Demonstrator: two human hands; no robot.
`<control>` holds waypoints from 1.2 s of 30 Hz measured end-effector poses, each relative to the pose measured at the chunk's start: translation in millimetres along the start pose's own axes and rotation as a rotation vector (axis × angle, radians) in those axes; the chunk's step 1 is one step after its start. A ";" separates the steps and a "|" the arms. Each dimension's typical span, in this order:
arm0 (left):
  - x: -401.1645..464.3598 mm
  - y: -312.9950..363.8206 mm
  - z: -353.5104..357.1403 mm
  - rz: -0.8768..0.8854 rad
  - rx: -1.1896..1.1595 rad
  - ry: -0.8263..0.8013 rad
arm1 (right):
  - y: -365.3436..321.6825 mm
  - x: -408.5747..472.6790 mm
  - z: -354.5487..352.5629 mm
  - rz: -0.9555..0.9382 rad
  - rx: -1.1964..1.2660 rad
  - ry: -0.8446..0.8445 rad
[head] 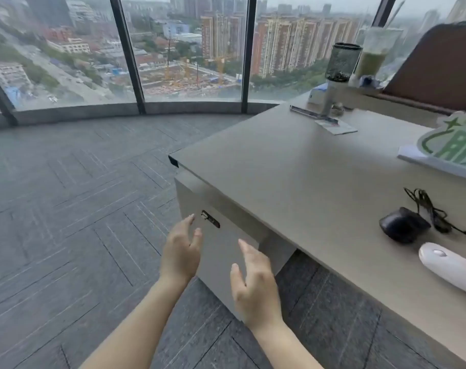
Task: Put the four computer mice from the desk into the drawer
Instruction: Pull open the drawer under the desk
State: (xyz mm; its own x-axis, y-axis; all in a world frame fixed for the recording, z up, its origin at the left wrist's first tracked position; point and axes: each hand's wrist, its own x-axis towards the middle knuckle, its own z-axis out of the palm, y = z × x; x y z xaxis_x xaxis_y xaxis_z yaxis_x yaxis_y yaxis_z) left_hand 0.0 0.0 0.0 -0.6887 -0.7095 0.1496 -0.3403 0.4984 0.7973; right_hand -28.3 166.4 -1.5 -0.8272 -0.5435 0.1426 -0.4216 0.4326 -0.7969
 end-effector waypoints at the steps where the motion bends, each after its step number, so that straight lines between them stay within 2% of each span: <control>1: 0.7 -6.2 5.7 -0.086 -0.051 -0.022 | 8.0 0.5 3.5 0.115 0.068 -0.004; 5: 16.8 -22.8 33.5 -0.372 -0.200 -0.081 | 38.5 11.4 13.5 0.428 0.197 -0.014; 10: 61.4 -36.4 65.4 -0.627 -0.413 -0.095 | 56.4 36.6 25.1 0.532 0.251 0.067; 19: 101.7 -35.6 92.4 -0.776 -0.574 0.005 | 68.7 46.8 35.7 0.574 0.301 0.166; 23: 106.7 -35.2 98.4 -0.865 -0.758 0.071 | 63.5 42.7 34.1 0.559 0.302 0.152; 26: 100.9 -33.7 93.9 -0.888 -0.853 0.129 | 60.3 36.6 30.3 0.527 0.285 0.112; 33: 54.1 -70.3 50.5 -0.870 -0.828 0.167 | 45.6 -6.6 38.2 0.463 0.266 -0.006; 36: 24.6 -90.5 16.4 -0.866 -0.847 0.198 | 27.7 -31.4 45.1 0.457 0.299 -0.115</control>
State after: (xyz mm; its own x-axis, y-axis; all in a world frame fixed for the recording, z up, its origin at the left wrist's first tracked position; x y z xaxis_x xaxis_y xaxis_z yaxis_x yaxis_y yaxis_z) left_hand 3.4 -54.4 -78.0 -0.3073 -0.7458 -0.5911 -0.0626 -0.6040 0.7945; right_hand 2.7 163.0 -54.5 -0.8480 -0.4307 -0.3087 0.1084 0.4293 -0.8966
